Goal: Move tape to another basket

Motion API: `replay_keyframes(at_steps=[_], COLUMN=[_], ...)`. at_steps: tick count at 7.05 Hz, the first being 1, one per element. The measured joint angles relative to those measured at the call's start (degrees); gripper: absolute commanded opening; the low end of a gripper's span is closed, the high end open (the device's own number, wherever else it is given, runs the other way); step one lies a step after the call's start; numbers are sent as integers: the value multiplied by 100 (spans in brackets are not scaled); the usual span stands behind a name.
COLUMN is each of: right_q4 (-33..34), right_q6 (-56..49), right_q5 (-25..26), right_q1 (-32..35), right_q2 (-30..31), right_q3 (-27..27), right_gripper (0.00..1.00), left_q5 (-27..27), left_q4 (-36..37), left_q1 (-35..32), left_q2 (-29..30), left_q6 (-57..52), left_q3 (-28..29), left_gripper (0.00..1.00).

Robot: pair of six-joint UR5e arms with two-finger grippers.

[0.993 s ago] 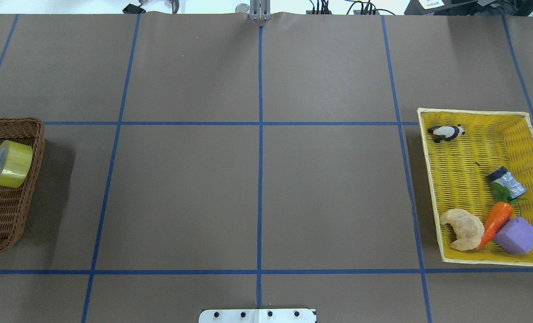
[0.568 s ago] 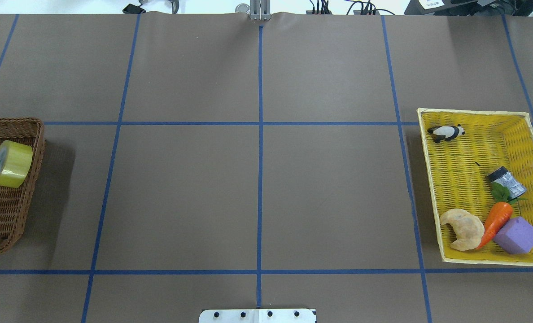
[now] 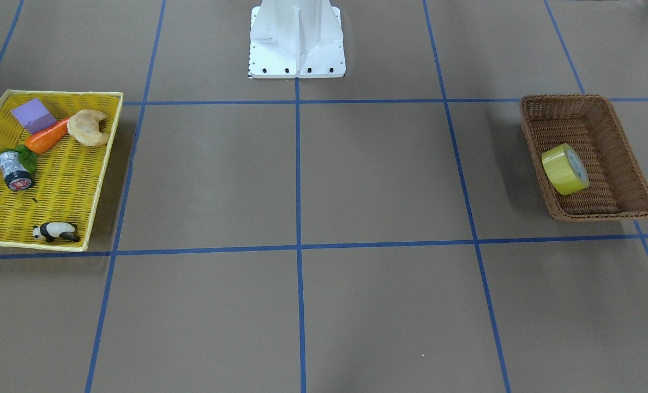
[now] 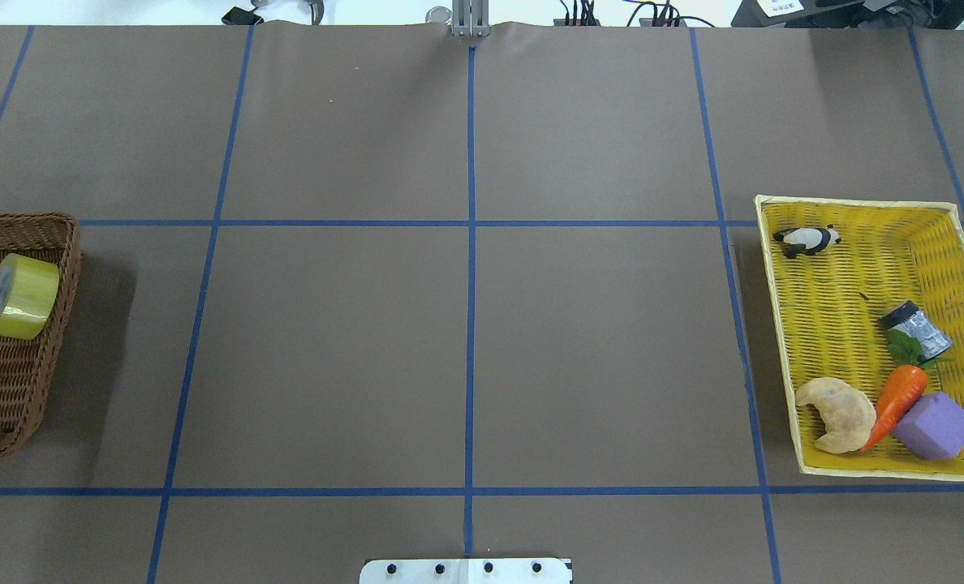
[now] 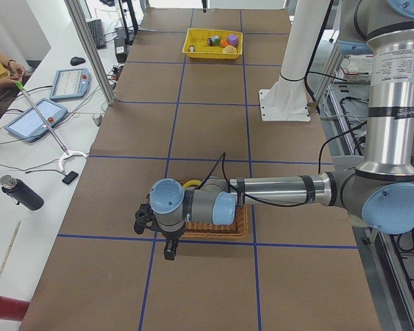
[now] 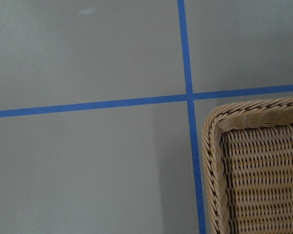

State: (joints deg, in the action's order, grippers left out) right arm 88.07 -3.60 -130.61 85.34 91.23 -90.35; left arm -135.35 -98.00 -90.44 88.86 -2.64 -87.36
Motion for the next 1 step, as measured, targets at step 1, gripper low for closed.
replay_keyframes(at_steps=[1], right_q4=[0], right_q6=[0], right_q5=[0], right_q1=[0], right_q2=[0], right_q3=[0], right_gripper=[100], left_q5=[0], left_q4=[0], left_q1=[0], left_q2=[0], left_q6=[2], left_q3=[0], left_gripper=[99])
